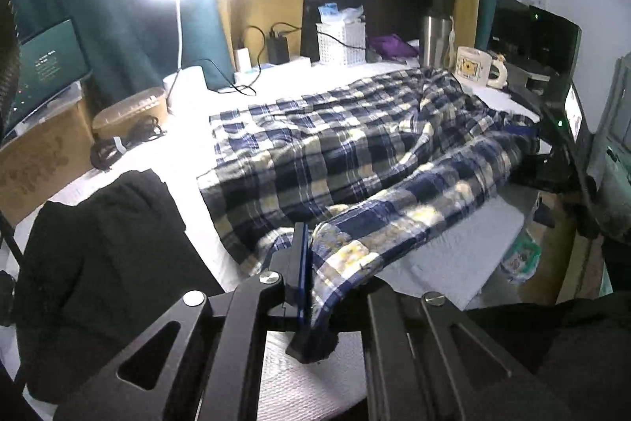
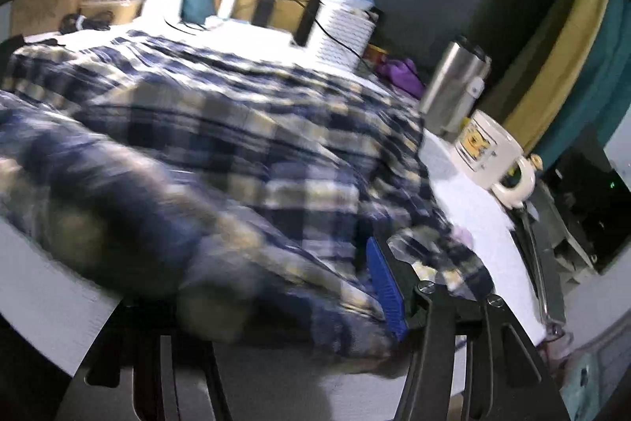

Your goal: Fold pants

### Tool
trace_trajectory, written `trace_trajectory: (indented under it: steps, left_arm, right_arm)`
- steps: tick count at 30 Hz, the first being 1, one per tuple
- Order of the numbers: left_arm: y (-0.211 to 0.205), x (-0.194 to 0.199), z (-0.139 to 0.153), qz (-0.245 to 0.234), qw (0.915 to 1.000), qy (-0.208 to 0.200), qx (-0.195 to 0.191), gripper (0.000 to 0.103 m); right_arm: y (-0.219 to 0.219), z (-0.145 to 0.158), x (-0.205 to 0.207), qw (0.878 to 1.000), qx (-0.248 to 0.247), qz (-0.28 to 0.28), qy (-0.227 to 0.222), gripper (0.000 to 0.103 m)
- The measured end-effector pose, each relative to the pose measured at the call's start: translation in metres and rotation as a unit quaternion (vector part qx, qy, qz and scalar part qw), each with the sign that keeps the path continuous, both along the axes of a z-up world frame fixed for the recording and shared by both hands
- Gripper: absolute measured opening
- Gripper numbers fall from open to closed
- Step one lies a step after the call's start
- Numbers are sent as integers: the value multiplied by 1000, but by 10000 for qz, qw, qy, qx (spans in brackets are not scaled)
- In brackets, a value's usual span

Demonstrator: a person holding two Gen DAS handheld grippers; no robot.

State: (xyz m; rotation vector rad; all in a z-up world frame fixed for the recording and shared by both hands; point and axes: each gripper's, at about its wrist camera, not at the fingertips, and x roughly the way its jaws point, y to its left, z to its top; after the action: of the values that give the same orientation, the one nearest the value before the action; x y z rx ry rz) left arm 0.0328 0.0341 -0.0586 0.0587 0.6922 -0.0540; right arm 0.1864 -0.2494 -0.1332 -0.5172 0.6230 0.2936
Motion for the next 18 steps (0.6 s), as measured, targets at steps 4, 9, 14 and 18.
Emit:
trace_trajectory:
  steps: [4, 9, 14, 18]
  left_arm:
    - [1, 1, -1, 38, 10000, 6, 48, 5]
    - [2, 4, -1, 98, 9999, 27, 91, 5]
    - [3, 7, 7, 185, 9998, -62, 96, 5]
    - [-1, 6, 14, 142, 9997, -173, 134, 4]
  right_arm:
    - [-15, -2, 3, 9997, -104, -61, -222, 59]
    - [-31, -4, 9, 9990, 82, 181, -394, 64]
    - [-55, -5, 27, 9965, 812, 78, -183, 80]
    - [-51, -4, 23, 9961, 833, 275, -68, 57]
